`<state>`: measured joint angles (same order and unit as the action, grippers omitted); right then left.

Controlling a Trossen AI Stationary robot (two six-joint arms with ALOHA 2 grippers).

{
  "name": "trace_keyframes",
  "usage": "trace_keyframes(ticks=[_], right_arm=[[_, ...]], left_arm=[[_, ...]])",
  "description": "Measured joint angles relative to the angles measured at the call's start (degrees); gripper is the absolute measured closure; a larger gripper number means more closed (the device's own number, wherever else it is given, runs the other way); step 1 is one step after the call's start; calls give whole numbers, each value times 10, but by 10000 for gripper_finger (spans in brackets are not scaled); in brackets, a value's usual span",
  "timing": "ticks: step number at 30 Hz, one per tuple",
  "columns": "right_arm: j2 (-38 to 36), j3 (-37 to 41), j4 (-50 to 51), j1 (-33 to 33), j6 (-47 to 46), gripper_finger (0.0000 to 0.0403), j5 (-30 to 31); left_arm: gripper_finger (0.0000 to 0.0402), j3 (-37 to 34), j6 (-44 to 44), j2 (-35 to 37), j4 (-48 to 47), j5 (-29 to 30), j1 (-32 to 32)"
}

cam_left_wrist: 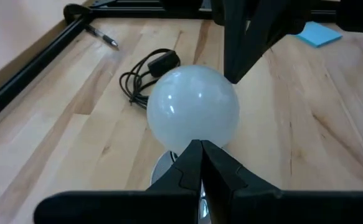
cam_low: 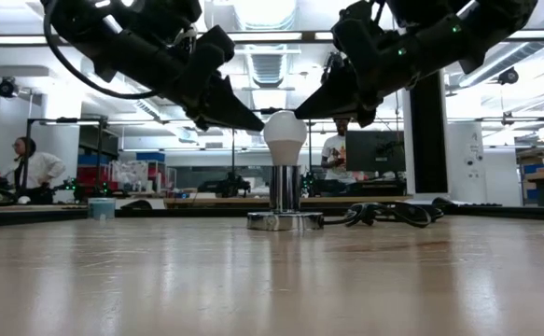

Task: Screw lightbulb
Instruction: Remove the white lightbulb from the metal lamp

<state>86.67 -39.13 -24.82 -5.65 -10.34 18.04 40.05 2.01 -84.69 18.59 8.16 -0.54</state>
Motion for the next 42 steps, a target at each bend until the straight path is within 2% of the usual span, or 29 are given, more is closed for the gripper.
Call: trace_keyframes(ticks=[12, 18, 20, 26, 33, 42], right_arm=[[0, -6, -2, -17, -2, 403, -4], [0, -6, 13, -15, -3, 403, 1], [0, -6, 27, -15, -6, 403, 17], [-1, -6, 51, -15, -22, 403, 71], [-4, -6, 53, -17, -23, 403, 62], [-10, -6, 51, -20, -18, 403, -14]], left_arm=[[401, 0, 0, 4, -6, 19, -2], [401, 0, -9, 4, 7, 57, -4], [401, 0, -14, 4, 10, 40, -4], [401, 0, -10, 5, 6, -63, -3], [401, 0, -5, 5, -3, -65, -3], [401, 0, -4, 29, 3, -59, -3]])
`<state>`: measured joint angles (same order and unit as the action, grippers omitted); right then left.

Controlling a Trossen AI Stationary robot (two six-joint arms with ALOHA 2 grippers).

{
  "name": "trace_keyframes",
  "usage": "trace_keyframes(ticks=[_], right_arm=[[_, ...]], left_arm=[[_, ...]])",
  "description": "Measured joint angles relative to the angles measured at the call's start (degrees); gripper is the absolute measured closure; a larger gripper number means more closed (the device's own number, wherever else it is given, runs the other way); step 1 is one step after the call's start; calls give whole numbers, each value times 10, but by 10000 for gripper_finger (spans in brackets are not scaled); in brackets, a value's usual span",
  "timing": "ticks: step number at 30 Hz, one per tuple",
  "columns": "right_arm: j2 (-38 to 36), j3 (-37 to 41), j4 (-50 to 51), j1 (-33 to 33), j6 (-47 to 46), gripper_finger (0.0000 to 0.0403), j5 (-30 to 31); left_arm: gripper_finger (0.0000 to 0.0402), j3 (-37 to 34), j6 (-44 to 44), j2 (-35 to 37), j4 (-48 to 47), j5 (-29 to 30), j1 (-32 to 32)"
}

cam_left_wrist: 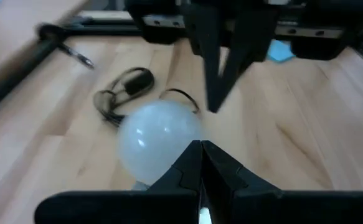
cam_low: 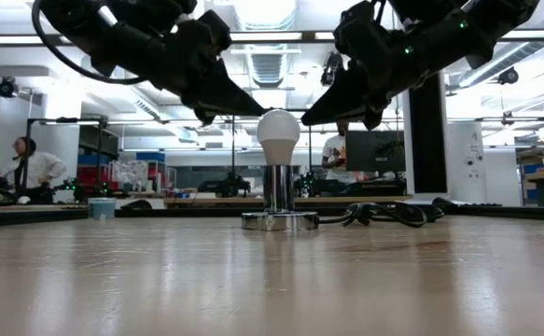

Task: Screw lightbulb
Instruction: Remove the white lightbulb from the metal lamp

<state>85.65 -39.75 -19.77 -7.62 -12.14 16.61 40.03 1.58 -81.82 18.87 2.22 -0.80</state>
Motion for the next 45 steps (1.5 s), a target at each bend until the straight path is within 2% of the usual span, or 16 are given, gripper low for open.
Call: trace_keyframes(ticks=[3, 7, 9, 19, 29, 32, 45], right_arm=[[0, 0, -6, 0, 1, 403, -1], [0, 0, -15, 3, 7, 403, -1], [0, 0, -23, 4, 12, 403, -1], [23, 0, -33, 14, 16, 403, 0], [26, 0, -28, 16, 7, 403, 37], [25, 0, -27, 16, 7, 403, 40], [13, -1, -42, 9, 2, 403, 43]], left_arm=[[401, 0, -13, 1, 6, 50, 0], [401, 0, -23, -5, 5, 185, -1], [401, 0, -25, -9, 7, 218, -3], [401, 0, -16, -26, 20, 163, -3], [401, 0, -6, -30, 19, 86, -5], [401, 0, -5, -27, 16, 79, -5], [401, 0, 2, -16, 8, 172, -4]])
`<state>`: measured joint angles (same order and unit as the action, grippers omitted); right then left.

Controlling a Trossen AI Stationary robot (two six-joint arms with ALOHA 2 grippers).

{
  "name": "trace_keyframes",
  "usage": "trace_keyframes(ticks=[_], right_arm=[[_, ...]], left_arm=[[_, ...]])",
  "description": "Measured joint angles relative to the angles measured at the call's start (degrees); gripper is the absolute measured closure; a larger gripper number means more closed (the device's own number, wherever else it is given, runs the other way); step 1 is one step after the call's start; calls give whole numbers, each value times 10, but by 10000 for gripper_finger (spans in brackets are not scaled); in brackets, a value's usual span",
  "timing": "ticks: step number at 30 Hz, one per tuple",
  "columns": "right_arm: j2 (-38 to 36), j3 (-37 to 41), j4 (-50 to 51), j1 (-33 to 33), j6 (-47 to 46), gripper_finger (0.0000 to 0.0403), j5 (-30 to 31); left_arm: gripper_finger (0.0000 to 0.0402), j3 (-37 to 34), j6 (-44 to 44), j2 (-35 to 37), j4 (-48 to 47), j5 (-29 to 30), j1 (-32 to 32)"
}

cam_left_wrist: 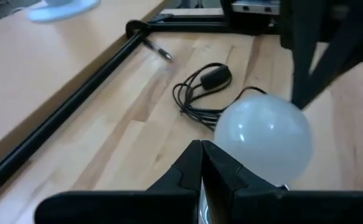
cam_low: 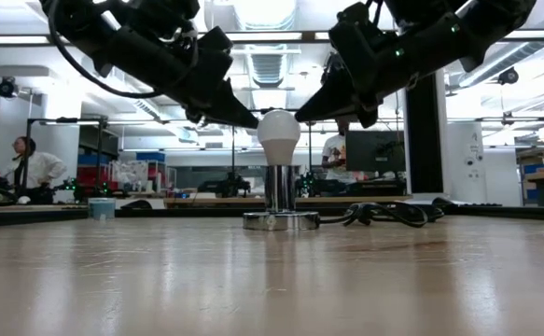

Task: Screw lightbulb
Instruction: Remove the white lightbulb from the metal lamp

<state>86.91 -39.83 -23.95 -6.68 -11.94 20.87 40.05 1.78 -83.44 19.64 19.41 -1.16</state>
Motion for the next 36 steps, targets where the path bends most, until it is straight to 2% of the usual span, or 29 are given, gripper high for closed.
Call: trace_keyframes(ticks=[5, 11, 16, 25, 29, 36], right_arm=[[0, 0, -4, 0, 3, 403, -15], [0, 0, -4, 2, 14, 403, -17], [2, 0, -1, 10, 16, 403, -18], [2, 1, 10, 13, 15, 403, 46], [2, 1, 6, 14, 15, 403, 51], [-5, 1, 12, 0, 4, 403, 52]], left_arm=[[401, 0, 0, -10, 8, 4, 0], [401, 0, -2, -17, 9, -58, -1], [401, 0, -9, -17, 8, -82, -2], [402, 0, -7, -15, -7, -111, 0], [402, 0, -2, -16, -7, -123, 2], [402, 0, 2, -10, -27, -108, 1]])
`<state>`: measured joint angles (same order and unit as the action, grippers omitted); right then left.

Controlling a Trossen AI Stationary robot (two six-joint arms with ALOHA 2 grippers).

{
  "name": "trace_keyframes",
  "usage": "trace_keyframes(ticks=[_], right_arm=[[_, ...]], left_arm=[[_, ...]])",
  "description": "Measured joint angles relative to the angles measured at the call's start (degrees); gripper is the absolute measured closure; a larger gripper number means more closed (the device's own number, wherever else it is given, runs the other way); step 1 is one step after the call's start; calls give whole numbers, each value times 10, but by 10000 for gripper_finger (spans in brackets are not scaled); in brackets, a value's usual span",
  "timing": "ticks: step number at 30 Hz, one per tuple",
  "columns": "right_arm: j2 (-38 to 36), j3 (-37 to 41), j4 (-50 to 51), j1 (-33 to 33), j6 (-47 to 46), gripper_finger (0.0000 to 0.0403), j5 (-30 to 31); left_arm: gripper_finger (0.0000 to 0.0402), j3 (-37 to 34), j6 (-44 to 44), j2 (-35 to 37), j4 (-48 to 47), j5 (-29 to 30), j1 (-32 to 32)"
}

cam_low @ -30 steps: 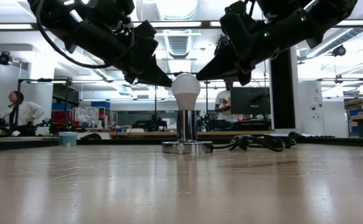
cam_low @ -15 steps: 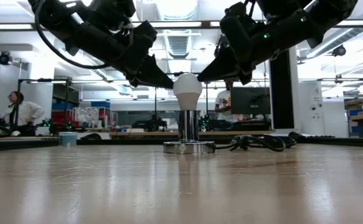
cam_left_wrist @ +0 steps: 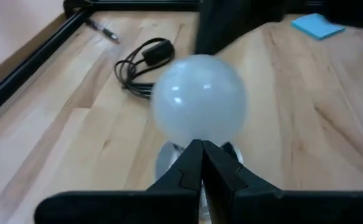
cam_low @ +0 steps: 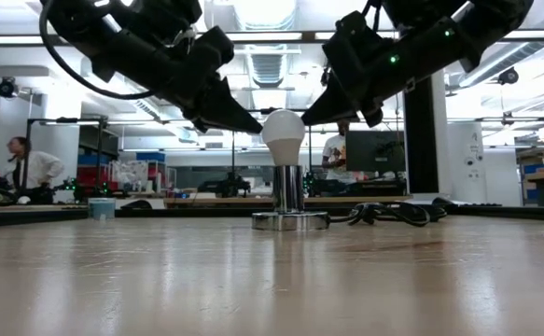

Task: Screw lightbulb
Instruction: Remove the white lightbulb from the metal lamp

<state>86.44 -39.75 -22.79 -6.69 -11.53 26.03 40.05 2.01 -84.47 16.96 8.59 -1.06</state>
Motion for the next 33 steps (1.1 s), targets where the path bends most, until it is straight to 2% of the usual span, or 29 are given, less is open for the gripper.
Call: trace_keyframes(ticks=[8, 16, 21, 26, 29, 33], right_arm=[[-8, 0, -2, -18, 0, 403, -49], [-8, 0, -2, -18, 8, 403, -56], [-9, 0, -2, -18, 10, 403, -84], [6, 0, -3, -18, 10, 403, -83], [16, 0, -6, -19, -6, 403, -48], [17, 0, -5, -17, -8, 403, -35]], left_arm=[[402, 0, -9, 4, 0, 54, -1], [402, 0, -21, 3, 15, 59, -2], [402, 0, -21, 3, 25, 58, -2], [401, 0, -24, 3, 31, 21, -3], [401, 0, -24, 3, 31, 12, -4], [401, 0, -19, 3, 30, 11, -4]])
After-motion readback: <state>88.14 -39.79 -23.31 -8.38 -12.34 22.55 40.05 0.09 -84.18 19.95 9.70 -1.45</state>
